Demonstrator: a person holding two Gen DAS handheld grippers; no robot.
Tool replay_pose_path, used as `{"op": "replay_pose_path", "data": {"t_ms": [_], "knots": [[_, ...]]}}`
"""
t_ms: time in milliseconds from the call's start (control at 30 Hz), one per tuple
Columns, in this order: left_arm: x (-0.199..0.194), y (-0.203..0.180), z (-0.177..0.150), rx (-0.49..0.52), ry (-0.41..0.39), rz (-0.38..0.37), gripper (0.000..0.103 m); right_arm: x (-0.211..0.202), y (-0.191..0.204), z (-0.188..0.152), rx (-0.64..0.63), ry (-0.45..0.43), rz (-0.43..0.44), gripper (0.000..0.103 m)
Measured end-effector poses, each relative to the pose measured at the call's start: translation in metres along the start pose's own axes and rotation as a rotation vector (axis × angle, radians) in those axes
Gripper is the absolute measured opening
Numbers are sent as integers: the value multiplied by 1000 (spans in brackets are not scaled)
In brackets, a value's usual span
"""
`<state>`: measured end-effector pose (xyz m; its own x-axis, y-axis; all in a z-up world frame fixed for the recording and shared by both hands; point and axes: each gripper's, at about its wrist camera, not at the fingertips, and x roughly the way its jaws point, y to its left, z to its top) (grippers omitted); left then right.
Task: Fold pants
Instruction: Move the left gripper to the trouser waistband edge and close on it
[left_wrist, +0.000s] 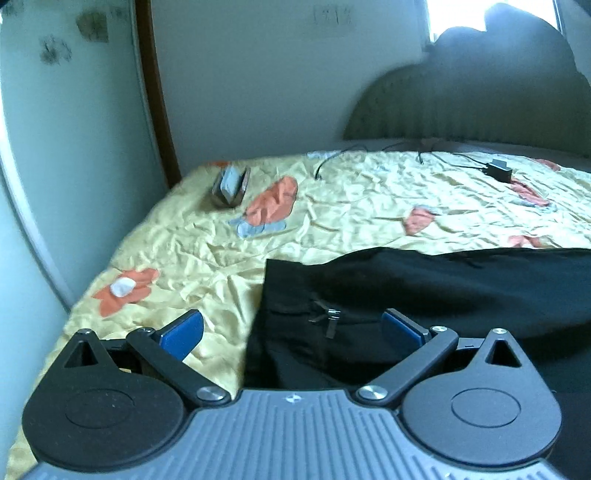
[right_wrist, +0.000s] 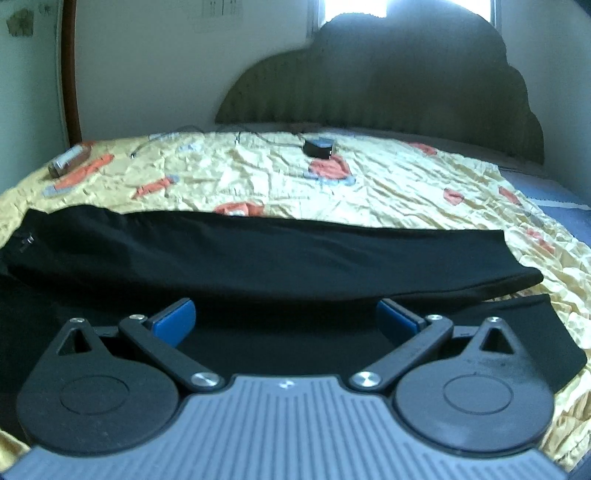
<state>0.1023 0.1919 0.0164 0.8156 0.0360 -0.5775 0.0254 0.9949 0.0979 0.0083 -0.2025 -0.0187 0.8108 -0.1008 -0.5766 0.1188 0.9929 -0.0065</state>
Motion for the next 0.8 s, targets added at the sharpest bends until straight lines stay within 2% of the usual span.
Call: {"op": "replay_pose_path", "data": {"t_ms": [133, 333, 500, 600, 700, 800], "knots": [[36, 26, 6, 3, -8, -25, 103, 13, 11, -2, -33, 20, -9, 103], [88, 33, 14, 77, -2, -190, 103, 26, 20, 0, -54, 46, -9, 103], [125, 42, 21, 26, 11, -275, 103, 32, 21, 3, -59, 50, -32, 103], [141, 43, 23, 28, 25, -307, 103, 37, 23, 5, -69, 61, -35, 103], [152, 44, 22, 21, 56, -397, 103, 42, 27, 8, -92, 63, -43, 103], [156, 39, 22, 34, 56, -430, 103, 46, 30, 11, -111, 57, -56, 103]]}}
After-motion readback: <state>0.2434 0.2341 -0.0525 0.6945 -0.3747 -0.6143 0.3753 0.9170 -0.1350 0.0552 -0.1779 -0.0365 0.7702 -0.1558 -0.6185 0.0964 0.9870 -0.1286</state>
